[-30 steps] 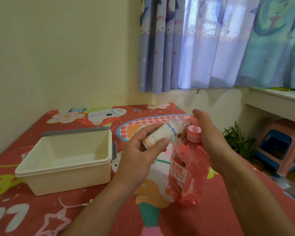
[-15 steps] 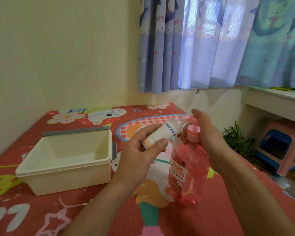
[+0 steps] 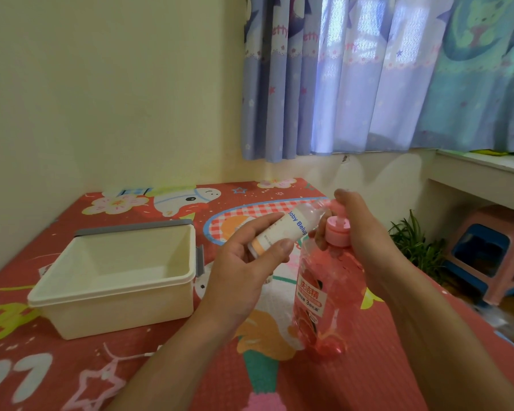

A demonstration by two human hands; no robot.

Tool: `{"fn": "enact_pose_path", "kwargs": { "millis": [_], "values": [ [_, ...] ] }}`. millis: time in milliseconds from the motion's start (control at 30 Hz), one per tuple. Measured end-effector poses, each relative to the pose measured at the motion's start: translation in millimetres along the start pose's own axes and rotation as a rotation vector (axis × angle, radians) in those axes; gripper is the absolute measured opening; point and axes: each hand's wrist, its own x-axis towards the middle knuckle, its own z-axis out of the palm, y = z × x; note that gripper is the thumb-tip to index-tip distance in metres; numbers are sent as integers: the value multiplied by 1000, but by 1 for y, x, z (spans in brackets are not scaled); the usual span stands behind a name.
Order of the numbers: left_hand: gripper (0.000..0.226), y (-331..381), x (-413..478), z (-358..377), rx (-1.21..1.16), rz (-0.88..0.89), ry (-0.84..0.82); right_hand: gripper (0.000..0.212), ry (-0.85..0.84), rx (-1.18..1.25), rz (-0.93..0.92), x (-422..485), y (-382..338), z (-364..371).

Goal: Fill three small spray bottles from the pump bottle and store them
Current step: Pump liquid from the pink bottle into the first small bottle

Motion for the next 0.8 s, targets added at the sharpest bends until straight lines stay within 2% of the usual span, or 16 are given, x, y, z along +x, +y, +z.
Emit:
{"fn": "enact_pose_path", "kwargs": {
  "millis": [100, 267, 467, 667, 800],
  "values": [
    [33, 0, 0, -1, 5, -4, 2, 60, 10, -12, 11, 0, 0, 1],
    [33, 2, -1, 1, 1, 12, 3, 71, 0, -10, -4, 0, 1, 0],
    [33, 1, -2, -1, 2, -6, 5, 58, 0, -23, -4, 0, 0, 1],
    [34, 2, -1, 1, -1, 12, 6, 72, 0, -7, 3, 2, 3, -1],
    [33, 1, -1, 1, 2, -2, 12, 62, -13, -26, -6, 2, 2, -1]
  ]
}}
